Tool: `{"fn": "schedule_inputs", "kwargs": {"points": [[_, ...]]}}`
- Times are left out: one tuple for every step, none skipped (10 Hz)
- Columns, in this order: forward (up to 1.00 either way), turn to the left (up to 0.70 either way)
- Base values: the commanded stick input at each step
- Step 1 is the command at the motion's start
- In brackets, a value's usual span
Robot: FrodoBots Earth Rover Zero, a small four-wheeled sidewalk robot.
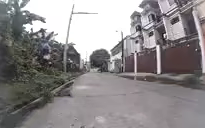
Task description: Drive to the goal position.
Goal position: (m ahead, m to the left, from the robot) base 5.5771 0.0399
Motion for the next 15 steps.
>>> {"fn": "schedule_inputs", "kwargs": {"points": [[1.00, 0.00], [1.00, 0.00], [1.00, 0.00], [1.00, 0.00], [1.00, 0.00], [1.00, 0.00], [1.00, 0.00], [1.00, 0.00], [1.00, 0.00], [1.00, 0.00], [1.00, 0.00], [1.00, 0.00], [1.00, 0.00], [1.00, 0.00], [1.00, 0.00]]}}
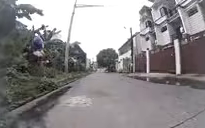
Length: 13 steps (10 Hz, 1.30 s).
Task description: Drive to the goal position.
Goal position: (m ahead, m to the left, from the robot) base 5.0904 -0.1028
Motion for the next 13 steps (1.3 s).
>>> {"fn": "schedule_inputs", "kwargs": {"points": [[1.00, -0.06], [1.00, -0.36], [1.00, -0.13], [1.00, 0.00], [1.00, 0.00], [1.00, 0.00], [1.00, 0.00], [1.00, 0.00], [1.00, 0.00], [1.00, 0.00], [1.00, 0.00], [1.00, 0.00], [1.00, 0.00]]}}
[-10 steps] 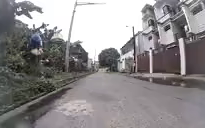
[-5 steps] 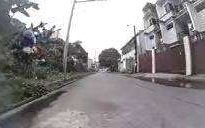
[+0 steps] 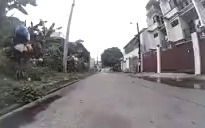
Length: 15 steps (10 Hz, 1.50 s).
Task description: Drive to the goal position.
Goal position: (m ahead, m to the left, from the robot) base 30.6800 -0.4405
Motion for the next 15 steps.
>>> {"fn": "schedule_inputs", "kwargs": {"points": [[1.00, 0.00], [1.00, 0.10], [1.00, 0.23], [1.00, 0.16], [1.00, 0.00], [1.00, 0.00], [1.00, 0.00], [1.00, 0.00], [1.00, 0.00], [1.00, 0.00], [1.00, 0.00], [1.00, -0.20], [1.00, -0.39], [1.00, -0.24], [1.00, -0.03]]}}
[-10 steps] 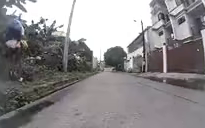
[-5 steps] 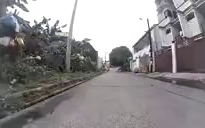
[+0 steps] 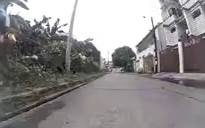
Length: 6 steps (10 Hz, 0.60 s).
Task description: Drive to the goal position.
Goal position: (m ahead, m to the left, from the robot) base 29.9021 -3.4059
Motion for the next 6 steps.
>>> {"fn": "schedule_inputs", "kwargs": {"points": [[1.00, 0.00], [1.00, 0.00], [1.00, -0.01], [1.00, -0.18], [1.00, -0.28], [1.00, -0.18]]}}
